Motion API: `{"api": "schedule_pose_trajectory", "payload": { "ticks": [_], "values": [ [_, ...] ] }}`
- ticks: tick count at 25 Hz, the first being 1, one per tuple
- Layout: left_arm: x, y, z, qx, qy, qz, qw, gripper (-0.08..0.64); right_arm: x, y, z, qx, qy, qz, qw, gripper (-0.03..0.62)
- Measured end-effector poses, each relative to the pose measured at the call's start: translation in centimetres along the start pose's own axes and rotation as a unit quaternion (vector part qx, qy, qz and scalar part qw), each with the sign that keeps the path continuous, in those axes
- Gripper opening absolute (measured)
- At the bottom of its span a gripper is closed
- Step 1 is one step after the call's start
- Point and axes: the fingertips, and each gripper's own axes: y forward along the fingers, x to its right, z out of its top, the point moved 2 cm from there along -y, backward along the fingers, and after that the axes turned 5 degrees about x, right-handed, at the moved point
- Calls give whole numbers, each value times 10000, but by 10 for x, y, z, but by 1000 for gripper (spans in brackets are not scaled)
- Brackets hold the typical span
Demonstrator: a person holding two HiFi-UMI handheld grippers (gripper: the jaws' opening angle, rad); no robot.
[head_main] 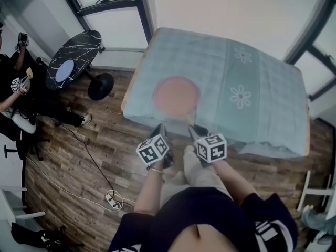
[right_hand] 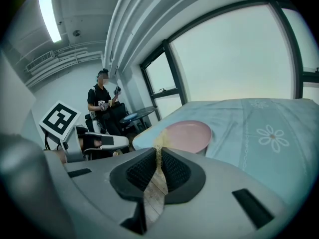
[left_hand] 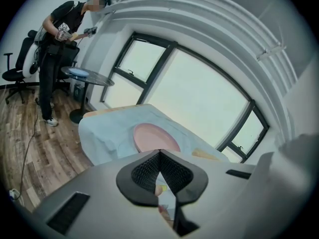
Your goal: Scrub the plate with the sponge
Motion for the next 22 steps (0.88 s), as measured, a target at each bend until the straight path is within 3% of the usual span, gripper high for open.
{"api": "schedule_pose_trajectory", "payload": {
  "ticks": [12,22],
  "values": [
    [4,-54,-14,-162,50,-224,9996,11,-36,-27,-4,209,0,325,9993,37],
    [21,-58,-11,-257,196,-527,9981,11,-44,-34,2,331,-33,341,9989,37]
  ]
}}
